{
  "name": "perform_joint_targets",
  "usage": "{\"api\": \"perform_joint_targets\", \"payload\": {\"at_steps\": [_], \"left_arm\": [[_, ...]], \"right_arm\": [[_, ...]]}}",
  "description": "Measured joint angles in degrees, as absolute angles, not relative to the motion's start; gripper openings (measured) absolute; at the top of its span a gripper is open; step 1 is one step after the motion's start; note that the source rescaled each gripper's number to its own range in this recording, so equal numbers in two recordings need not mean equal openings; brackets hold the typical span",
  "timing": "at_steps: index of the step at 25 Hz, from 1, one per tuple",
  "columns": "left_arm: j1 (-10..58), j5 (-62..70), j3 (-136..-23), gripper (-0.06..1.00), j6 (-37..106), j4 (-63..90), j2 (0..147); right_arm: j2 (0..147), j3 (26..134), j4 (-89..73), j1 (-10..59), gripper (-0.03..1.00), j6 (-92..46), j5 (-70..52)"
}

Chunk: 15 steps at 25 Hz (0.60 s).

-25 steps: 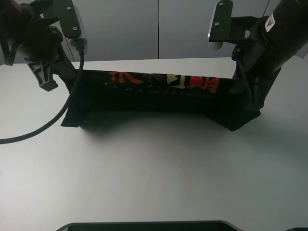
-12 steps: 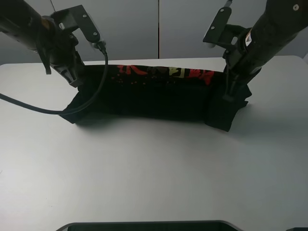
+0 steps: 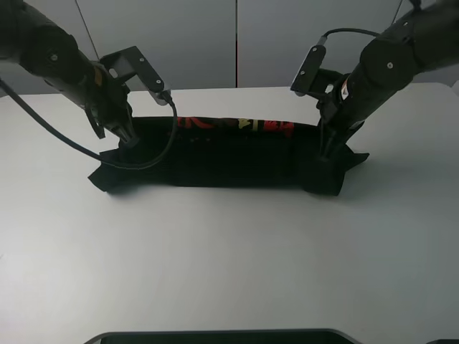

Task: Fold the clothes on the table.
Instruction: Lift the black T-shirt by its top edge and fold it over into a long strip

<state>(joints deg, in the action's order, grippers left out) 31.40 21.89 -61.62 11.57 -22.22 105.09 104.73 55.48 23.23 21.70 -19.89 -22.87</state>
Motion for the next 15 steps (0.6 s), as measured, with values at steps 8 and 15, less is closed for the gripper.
{"api": "perform_joint_targets", "payload": {"at_steps": [8, 15], "left_arm": [[30.5, 15.7, -61.6, 0.06, 1.0, -26.8, 106.1], [28.1, 15.3, -61.6, 0.92, -7.0, -27.0, 106.1]], "right_arm": [[105.6, 55.5, 43.3, 21.7, 0.18, 2.8, -18.6], [105.6, 55.5, 51.9, 21.1, 0.97, 22.7, -18.5]]}}
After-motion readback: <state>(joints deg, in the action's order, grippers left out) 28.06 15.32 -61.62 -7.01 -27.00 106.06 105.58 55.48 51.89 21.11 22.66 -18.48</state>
